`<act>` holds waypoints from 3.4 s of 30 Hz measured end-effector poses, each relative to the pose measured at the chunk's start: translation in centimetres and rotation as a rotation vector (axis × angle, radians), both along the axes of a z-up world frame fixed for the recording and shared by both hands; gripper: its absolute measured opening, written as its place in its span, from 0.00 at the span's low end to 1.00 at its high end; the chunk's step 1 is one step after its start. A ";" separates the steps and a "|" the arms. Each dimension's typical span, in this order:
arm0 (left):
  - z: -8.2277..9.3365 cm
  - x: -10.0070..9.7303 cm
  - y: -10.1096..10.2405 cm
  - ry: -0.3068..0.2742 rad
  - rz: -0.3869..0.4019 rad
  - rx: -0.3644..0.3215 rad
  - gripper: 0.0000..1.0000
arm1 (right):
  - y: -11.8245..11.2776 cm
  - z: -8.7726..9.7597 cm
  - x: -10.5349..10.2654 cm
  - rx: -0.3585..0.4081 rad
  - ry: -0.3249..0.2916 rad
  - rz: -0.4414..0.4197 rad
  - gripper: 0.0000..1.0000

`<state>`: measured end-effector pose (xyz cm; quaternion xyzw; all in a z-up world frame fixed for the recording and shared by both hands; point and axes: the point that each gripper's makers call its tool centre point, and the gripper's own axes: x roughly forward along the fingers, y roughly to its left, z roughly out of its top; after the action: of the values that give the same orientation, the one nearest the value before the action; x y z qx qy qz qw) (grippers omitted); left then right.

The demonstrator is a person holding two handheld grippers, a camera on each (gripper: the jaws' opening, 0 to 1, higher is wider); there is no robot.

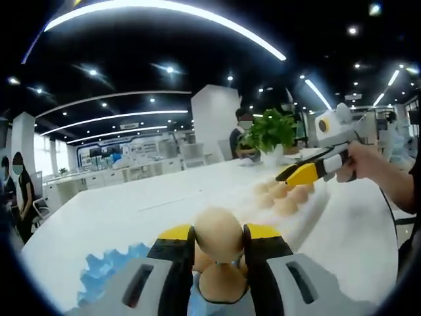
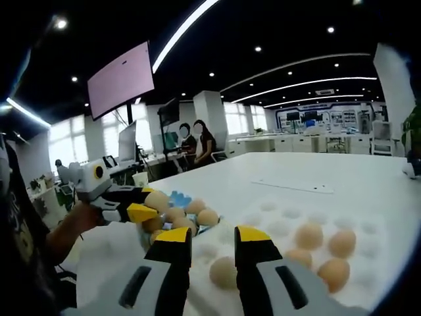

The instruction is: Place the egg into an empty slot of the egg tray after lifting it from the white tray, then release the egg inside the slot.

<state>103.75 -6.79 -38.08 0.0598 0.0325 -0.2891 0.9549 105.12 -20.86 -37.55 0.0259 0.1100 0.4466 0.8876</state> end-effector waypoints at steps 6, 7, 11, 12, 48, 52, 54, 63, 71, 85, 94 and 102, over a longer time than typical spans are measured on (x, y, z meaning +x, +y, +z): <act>0.3 -0.3 1.4 -0.002 0.030 -0.015 0.29 | 0.0 -0.2 -0.1 0.002 0.006 -0.001 0.27; 0.3 -0.3 1.7 -0.002 0.036 -0.017 0.29 | 0.1 -0.3 -0.1 0.002 0.007 0.000 0.27; -0.1 -0.4 2.7 0.007 0.065 -0.017 0.29 | 0.1 -0.3 -0.1 0.002 0.010 0.002 0.27; -0.2 -0.4 2.7 0.007 0.066 -0.015 0.29 | 0.1 -0.3 -0.1 0.002 0.011 0.004 0.27; -3.3 -0.4 5.8 0.105 0.122 -0.057 0.23 | -0.2 -1.1 0.4 -0.009 0.035 -0.009 0.27; -3.3 -0.5 5.9 0.101 0.121 -0.061 0.23 | -0.4 -1.2 0.4 -0.007 0.037 -0.014 0.27; -3.2 -0.5 5.8 0.099 0.118 -0.059 0.23 | -0.6 -1.1 0.4 -0.005 0.035 -0.020 0.27; -2.9 -0.6 6.3 0.088 0.132 -0.044 0.27 | -1.5 -0.5 0.8 -0.014 0.014 -0.038 0.27; -3.0 -0.7 6.3 0.103 0.146 -0.041 0.34 | -3.2 0.2 1.2 -0.034 -0.018 -0.080 0.27; -2.3 -0.9 6.0 0.095 0.133 -0.042 0.38 | -6.5 0.2 2.6 -0.103 -0.055 -0.181 0.27; -2.2 -1.0 6.0 0.099 0.133 -0.050 0.39 | -8.0 -0.7 3.0 -0.147 -0.056 -0.225 0.28; -2.2 -1.0 6.0 0.102 0.134 -0.052 0.39 | -9.3 -1.3 3.3 -0.161 -0.049 -0.256 0.28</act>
<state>102.76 -0.76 -40.33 0.0179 0.0774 -0.2280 0.9704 108.45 -30.11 -38.82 -0.0421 0.1196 0.3199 0.9389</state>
